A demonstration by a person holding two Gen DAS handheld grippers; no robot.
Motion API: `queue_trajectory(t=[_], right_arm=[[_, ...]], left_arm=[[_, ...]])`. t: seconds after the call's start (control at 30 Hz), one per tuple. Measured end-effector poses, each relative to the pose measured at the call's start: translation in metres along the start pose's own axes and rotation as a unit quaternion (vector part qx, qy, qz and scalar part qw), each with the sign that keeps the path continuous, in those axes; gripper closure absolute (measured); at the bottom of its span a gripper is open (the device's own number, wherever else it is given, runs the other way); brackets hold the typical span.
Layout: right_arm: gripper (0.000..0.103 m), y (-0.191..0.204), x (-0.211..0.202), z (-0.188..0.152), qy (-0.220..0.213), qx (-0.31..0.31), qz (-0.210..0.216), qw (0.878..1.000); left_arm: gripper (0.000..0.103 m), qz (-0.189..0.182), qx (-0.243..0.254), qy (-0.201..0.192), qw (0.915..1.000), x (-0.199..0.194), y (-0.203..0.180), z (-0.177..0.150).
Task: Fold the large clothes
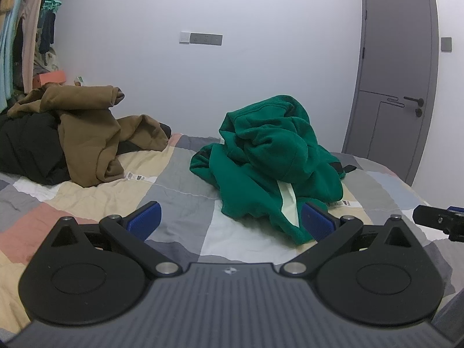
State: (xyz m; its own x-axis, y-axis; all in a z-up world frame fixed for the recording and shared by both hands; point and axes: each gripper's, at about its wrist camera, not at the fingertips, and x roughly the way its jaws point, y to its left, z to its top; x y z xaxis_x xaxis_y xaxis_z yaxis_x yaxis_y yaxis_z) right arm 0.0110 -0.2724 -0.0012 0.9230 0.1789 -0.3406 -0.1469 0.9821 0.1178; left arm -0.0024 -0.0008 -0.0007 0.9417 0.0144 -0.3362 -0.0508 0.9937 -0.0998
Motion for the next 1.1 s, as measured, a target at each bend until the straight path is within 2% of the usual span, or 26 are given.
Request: queue_trajectory(t=[0.6,1.1], right_arm=[[0.000,0.000,0.004,0.000,0.006,0.006,-0.009,1.000],[0.000,0.001,0.002,-0.001,-0.007,0.008,-0.008,1.000]], left_arm=[[0.000,0.000,-0.010,0.007,0.9999,0.011,0.005,-0.003],[0.000,-0.009,-0.015,0.007,0.9998,0.010,0.006,-0.004]])
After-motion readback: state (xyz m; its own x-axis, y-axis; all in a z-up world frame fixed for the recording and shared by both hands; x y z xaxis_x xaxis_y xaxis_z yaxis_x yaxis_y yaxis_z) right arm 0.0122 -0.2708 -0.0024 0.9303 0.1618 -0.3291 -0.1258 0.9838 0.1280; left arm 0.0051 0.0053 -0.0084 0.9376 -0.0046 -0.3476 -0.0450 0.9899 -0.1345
